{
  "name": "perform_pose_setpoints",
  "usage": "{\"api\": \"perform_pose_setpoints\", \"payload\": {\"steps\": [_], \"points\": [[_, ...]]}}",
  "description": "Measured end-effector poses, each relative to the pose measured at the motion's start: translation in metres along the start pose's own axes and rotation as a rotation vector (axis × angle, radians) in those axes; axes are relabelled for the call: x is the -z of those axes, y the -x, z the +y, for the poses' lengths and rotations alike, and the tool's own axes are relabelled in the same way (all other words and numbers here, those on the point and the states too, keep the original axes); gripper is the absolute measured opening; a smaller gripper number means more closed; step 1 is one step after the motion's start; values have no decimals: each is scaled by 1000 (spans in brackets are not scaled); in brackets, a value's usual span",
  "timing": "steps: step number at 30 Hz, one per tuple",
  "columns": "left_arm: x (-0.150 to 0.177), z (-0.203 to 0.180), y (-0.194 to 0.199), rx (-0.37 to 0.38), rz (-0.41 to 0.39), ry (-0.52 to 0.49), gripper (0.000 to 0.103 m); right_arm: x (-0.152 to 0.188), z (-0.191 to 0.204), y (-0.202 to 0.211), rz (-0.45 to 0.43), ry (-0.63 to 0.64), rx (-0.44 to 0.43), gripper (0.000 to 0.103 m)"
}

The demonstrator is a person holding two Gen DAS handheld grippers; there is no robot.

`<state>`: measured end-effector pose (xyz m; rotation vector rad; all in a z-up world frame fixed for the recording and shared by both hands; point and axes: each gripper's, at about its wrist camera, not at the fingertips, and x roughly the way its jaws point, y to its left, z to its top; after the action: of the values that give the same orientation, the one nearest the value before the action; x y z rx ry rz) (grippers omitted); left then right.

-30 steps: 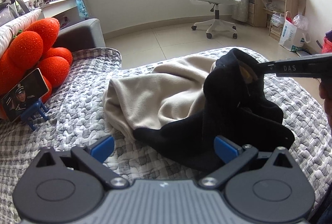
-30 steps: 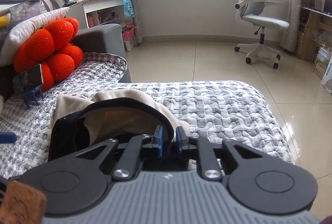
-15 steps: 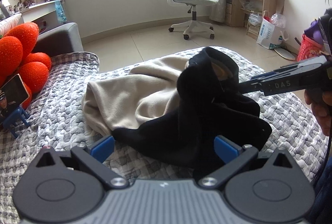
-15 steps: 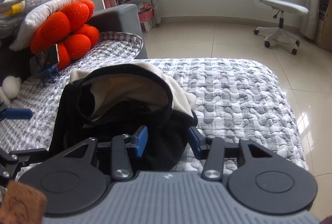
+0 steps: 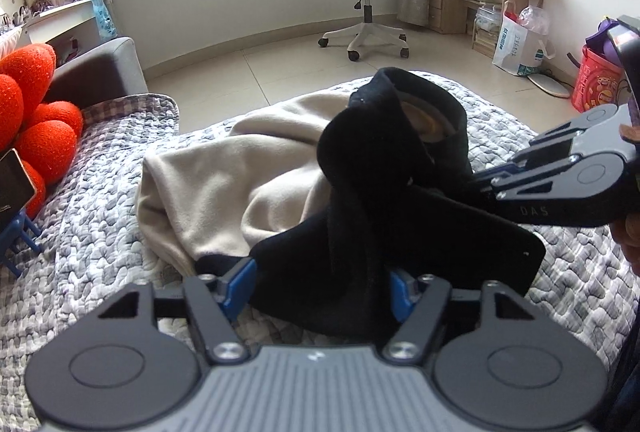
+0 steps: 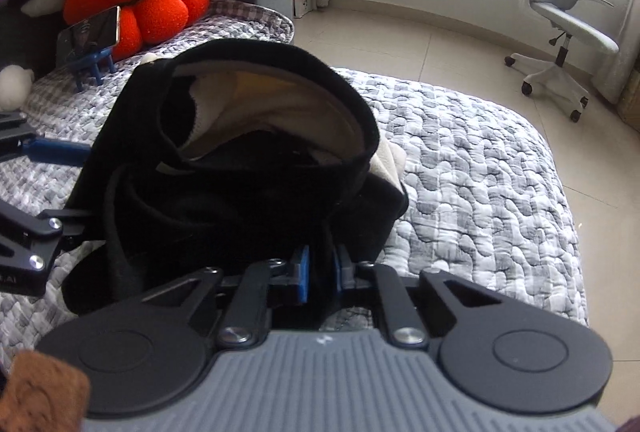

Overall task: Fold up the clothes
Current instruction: 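Close both grippers on the black fabric of the sweatshirt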

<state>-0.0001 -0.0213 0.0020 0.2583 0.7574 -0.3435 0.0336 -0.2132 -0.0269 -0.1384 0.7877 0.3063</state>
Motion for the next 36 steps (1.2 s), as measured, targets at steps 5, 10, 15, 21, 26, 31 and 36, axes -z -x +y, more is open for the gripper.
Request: {"api": "perform_pose_setpoints", "payload": {"steps": [5, 10, 15, 21, 26, 31, 36], "points": [[-1, -4, -3, 11, 5, -3, 30, 0, -8, 9, -54, -36, 53, 6], [-1, -1, 2, 47, -6, 22, 17, -2, -8, 4, -32, -47, 49, 7], [3, 4, 6, 63, 2, 27, 22, -3, -8, -2, 3, -53, 37, 22], [3, 6, 6, 51, 6, 21, 38, -5, -6, -4, -11, -48, 68, 21], [3, 7, 5, 43, 6, 23, 58, -6, -10, 2, -65, -60, 144, 6], [2, 8, 5, 35, 7, 26, 59, -7, -26, 15, -142, -121, 267, 6], [1, 9, 4, 30, 5, 26, 52, -7, -25, 12, -141, -125, 263, 6]]}}
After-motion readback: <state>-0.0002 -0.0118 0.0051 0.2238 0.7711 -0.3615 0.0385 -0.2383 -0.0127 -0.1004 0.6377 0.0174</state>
